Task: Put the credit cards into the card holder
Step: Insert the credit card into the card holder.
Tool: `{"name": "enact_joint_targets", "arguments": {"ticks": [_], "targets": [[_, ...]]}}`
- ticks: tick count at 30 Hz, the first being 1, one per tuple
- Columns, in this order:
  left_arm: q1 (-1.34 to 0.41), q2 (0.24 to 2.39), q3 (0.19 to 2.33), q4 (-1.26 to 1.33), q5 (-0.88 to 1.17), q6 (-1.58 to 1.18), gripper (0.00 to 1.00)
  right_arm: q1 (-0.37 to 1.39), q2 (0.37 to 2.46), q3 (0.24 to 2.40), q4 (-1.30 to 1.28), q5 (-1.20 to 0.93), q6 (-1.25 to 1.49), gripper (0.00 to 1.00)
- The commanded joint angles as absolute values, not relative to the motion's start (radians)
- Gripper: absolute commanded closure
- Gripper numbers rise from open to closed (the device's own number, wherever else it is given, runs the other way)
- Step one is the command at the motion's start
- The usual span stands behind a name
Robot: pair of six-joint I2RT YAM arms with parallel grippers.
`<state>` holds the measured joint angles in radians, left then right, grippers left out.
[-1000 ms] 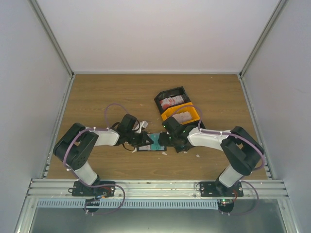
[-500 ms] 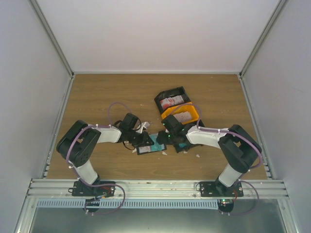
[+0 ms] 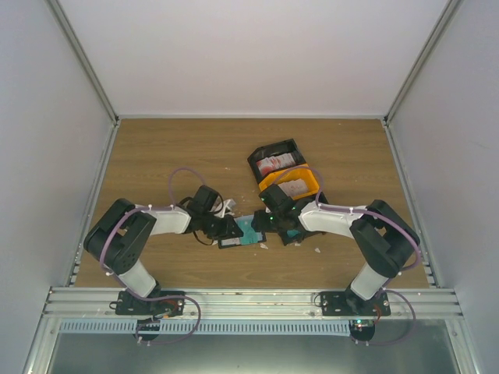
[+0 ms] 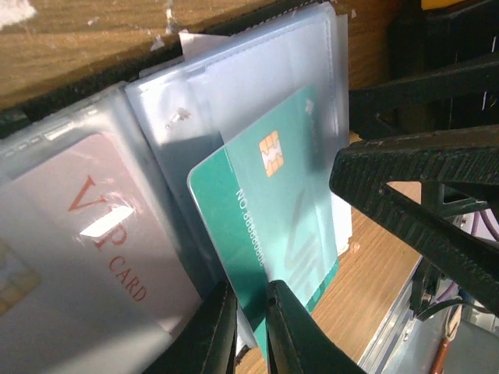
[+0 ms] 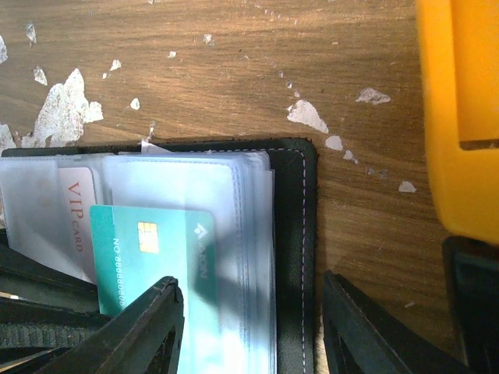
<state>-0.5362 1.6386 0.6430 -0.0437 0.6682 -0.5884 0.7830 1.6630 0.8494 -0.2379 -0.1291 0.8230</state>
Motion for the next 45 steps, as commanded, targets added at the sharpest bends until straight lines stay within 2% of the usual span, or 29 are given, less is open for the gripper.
{"name": "enact_joint_targets", "arguments": {"ticks": [1, 12, 29, 45], "targets": [[-0.540, 1.615, 0.607, -0.015, 0.653, -0.614, 0.86, 0.779, 1.671, 0.838, -0.243, -0.141, 0.810, 0.51], [-0.540, 1.567, 0.565, 0.049, 0.604, -0.679, 1.00, 0.780, 1.662, 0.815, -0.235, -0.143, 0.815, 0.54], [-0.538, 1.621, 0.594, 0.113, 0.616, -0.688, 1.00, 0.779, 1.659, 0.807, -0.224, -0.152, 0.814, 0.55], [-0.547, 1.654, 0.646, 0.083, 0.683, -0.586, 1.00, 0.779, 1.614, 0.801, -0.213, -0.129, 0.812, 0.54]]}}
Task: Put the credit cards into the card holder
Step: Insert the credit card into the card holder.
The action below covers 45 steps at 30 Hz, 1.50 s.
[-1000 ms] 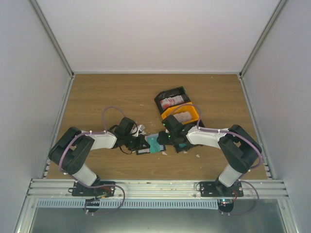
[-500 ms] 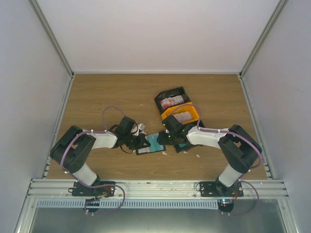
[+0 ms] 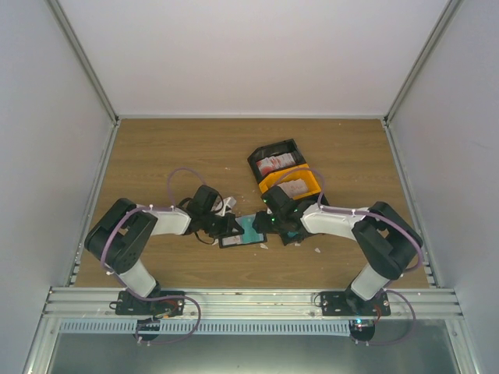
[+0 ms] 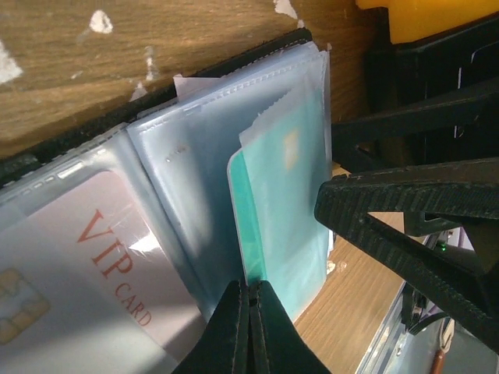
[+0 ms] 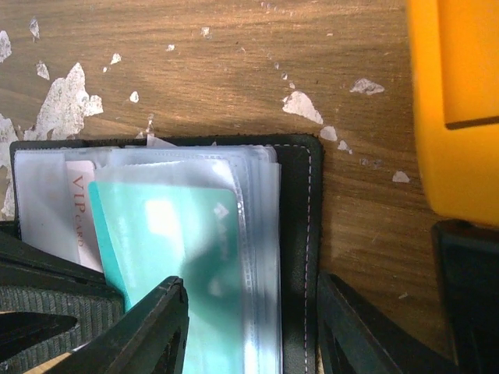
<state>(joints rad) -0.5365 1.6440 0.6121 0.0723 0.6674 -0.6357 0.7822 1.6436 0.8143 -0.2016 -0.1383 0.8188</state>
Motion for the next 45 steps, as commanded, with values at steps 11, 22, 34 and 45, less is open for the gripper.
{"name": "enact_joint_targets", "arguments": {"ticks": [11, 22, 34, 45], "targets": [[-0.551, 1.568, 0.637, -0.004, 0.611, -0.581, 0.79, 0.780, 1.582, 0.802, -0.239, -0.105, 0.813, 0.50], [-0.566, 1.557, 0.650, -0.063, 0.556, -0.581, 0.68, 0.779, 1.562, 0.802, -0.245, -0.100, 0.808, 0.50], [-0.582, 1.625, 0.685, -0.044, 0.557, -0.584, 0.89, 0.779, 1.554, 0.793, -0.219, -0.144, 0.793, 0.67], [-0.589, 1.667, 0.683, -0.030, 0.550, -0.594, 0.97, 0.781, 1.569, 0.785, -0.205, -0.178, 0.787, 0.69]]}}
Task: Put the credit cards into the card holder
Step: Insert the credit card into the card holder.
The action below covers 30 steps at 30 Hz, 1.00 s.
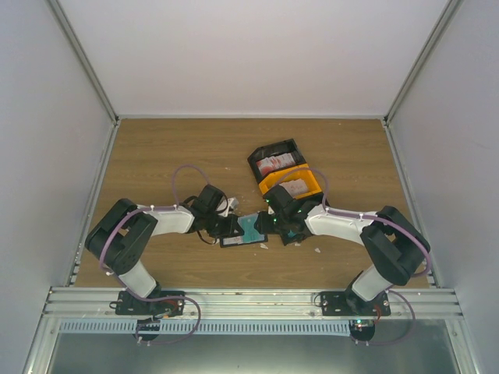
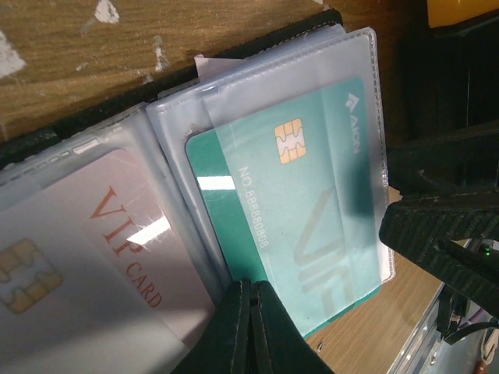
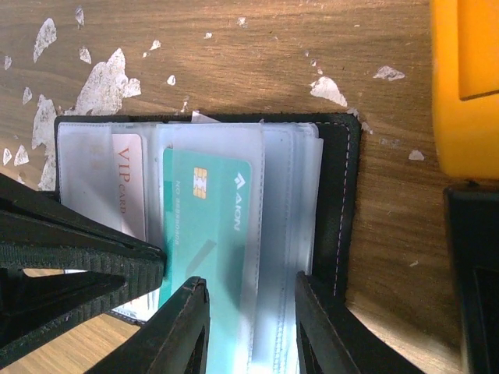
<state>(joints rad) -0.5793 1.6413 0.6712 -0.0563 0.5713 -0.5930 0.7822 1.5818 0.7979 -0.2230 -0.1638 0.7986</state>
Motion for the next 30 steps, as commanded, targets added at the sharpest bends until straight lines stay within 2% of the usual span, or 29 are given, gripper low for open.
{"name": "enact_joint_targets", "arguments": {"ticks": [1, 21, 27, 30], "targets": [[-0.590, 1.668, 0.682, -0.029, 0.549, -0.594, 0.97, 0.783, 1.569, 0.785, -0.203, -0.181, 0.785, 0.69], [-0.589, 1.686, 0.672, -0.030, 0.520, -0.599, 0.98, 0.792, 1.579, 0.739, -0.076, -0.357, 0.837, 0.75], [-0.589, 1.680, 0.664, -0.023, 0.519, -0.600, 0.98, 0.792, 1.587, 0.718, -0.017, -0.377, 0.879, 0.82], [-0.589, 1.658, 0.664, -0.019, 0.525, -0.601, 0.96, 0.793, 1.613, 0.738, -0.045, -0.345, 0.871, 0.89]]}}
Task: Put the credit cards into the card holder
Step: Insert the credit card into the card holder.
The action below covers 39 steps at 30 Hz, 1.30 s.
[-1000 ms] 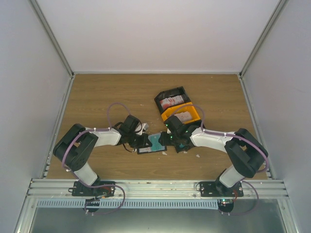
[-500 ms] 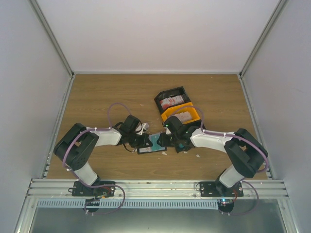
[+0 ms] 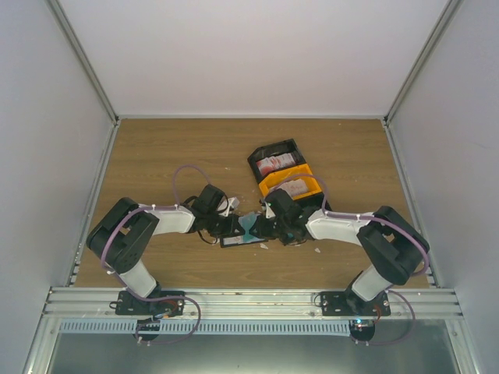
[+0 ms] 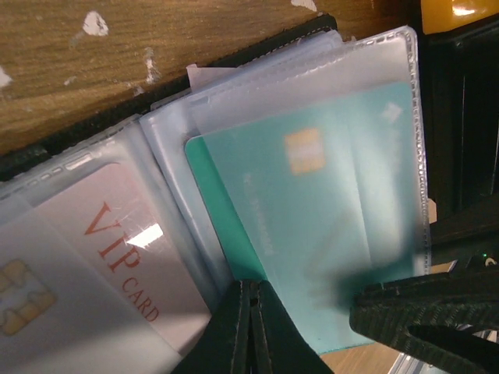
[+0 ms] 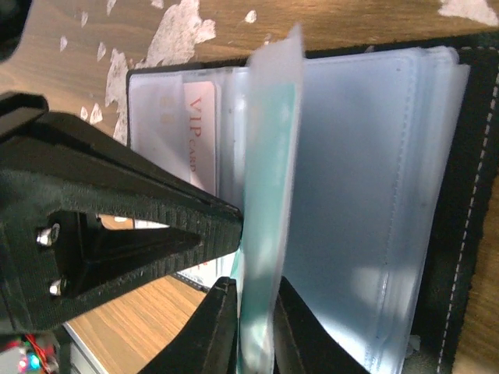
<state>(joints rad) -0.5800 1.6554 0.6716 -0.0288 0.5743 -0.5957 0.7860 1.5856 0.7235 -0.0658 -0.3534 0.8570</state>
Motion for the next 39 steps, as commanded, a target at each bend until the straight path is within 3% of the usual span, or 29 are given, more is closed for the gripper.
{"name": "enact_joint_targets", "arguments": {"ticks": [1, 4, 11, 21, 29, 33, 39], "targets": [[-0.589, 1.645, 0.665, -0.021, 0.526, -0.598, 0.94, 0.795, 1.619, 0.748, -0.058, -0.330, 0.867, 0.91], [-0.589, 1.589, 0.677, -0.054, 0.511, -0.586, 0.86, 0.801, 1.636, 0.783, -0.119, -0.278, 0.844, 0.99], [-0.589, 1.447, 0.719, -0.215, 0.385, -0.571, 0.70, 0.829, 1.654, 0.877, -0.242, -0.188, 0.796, 0.98], [-0.573, 1.208, 0.730, -0.371, 0.115, -0.605, 0.60, 0.891, 1.718, 0.973, -0.239, -0.206, 0.767, 0.67], [-0.537, 1.066, 0.724, -0.429, 0.078, -0.608, 0.55, 0.935, 1.755, 1.032, -0.235, -0.195, 0.749, 0.49], [-0.521, 1.017, 0.725, -0.437, 0.082, -0.610, 0.54, 0.940, 1.748, 1.035, -0.223, -0.198, 0.744, 0.43], [-0.508, 0.959, 0.698, -0.378, 0.193, -0.584, 0.41, 0.938, 1.655, 0.996, -0.219, -0.130, 0.763, 0.40]]}}
